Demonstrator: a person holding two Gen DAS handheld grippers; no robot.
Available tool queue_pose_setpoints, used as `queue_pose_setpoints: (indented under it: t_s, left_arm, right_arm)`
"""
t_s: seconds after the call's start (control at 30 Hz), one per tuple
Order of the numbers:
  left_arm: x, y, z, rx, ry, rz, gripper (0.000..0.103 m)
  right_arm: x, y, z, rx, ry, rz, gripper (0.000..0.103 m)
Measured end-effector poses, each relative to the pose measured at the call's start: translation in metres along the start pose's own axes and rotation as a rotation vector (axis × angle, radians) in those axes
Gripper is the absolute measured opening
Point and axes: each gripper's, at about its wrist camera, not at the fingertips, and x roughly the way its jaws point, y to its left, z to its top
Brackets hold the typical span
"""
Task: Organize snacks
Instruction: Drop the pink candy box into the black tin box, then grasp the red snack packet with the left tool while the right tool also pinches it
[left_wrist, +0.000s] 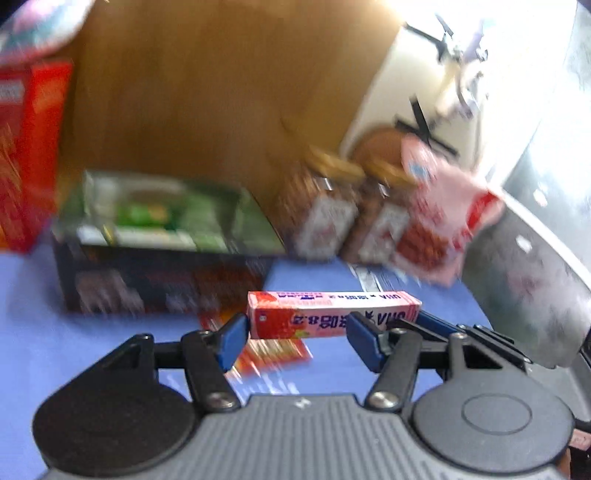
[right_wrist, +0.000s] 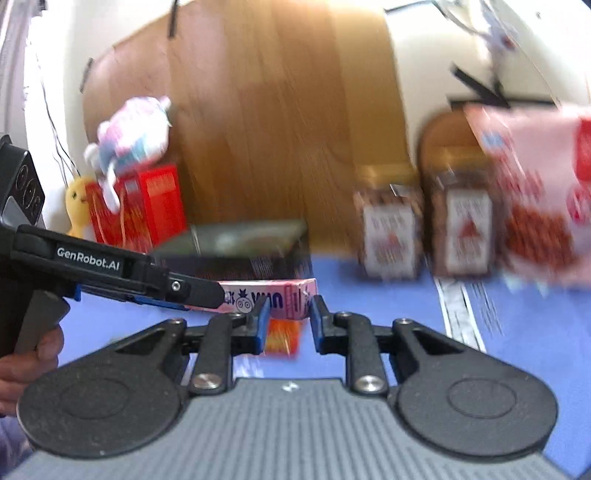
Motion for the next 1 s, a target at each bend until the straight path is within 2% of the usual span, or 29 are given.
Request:
queue_pose_setpoints:
  t_s: [0.1, 0.2, 0.33, 0.43, 0.5, 0.6, 0.7, 0.8, 0.9, 1.0]
  left_arm:
    - [0.002, 0.02, 0.026, -0.034, -0.041, 0.04, 0.059]
    - [0.014, 0.044, 0.049, -0.073, -0.049, 0.081, 0.059]
    - [0.036, 0.071, 0.066, -0.114, -0.05, 0.127, 0.059]
    - [0.051, 0.085, 0.07, -0.145, -0.051, 0.15, 0.063]
    - [0.051, 0.088, 0.069, -0.161, -0.046, 0.155, 0.064]
    - [0.033, 0.084, 0.062, -0.151, -0.069, 0.107, 0.067]
    - [0.008, 0.074, 0.045, -0.126, -0.067, 0.05, 0.07]
    - [0.009, 0.058, 0.021, -0.107, 0.0, 0.007, 0.07]
    - [0.034, 0.052, 0.002, -0.13, 0.09, -0.005, 0.07]
    - [0.062, 0.052, -0.01, -0.177, 0.162, 0.001, 0.07]
  right_arm:
    - [0.035, 0.006, 0.017, -0.045, -0.032, 0.021, 0.026]
    - [0.076, 0.009, 0.028, -0.055, -0.026, 0.033, 0.027]
    - [0.127, 0.005, 0.034, -0.036, 0.038, 0.052, 0.035]
    - [0.152, 0.005, 0.028, -0.025, 0.089, 0.04, 0.035]
    - [0.149, 0.0, 0.028, 0.003, 0.085, 0.03, 0.037]
    - [0.123, -0.013, 0.028, 0.062, 0.046, 0.05, 0.038]
    - [0.092, -0.035, 0.02, 0.163, 0.053, 0.06, 0.038]
    - [0.077, -0.059, -0.003, 0.3, 0.121, 0.06, 0.039]
    - [0.076, -0.074, -0.024, 0.418, 0.195, 0.048, 0.039]
    - [0.085, -0.072, -0.031, 0.43, 0.239, 0.052, 0.039]
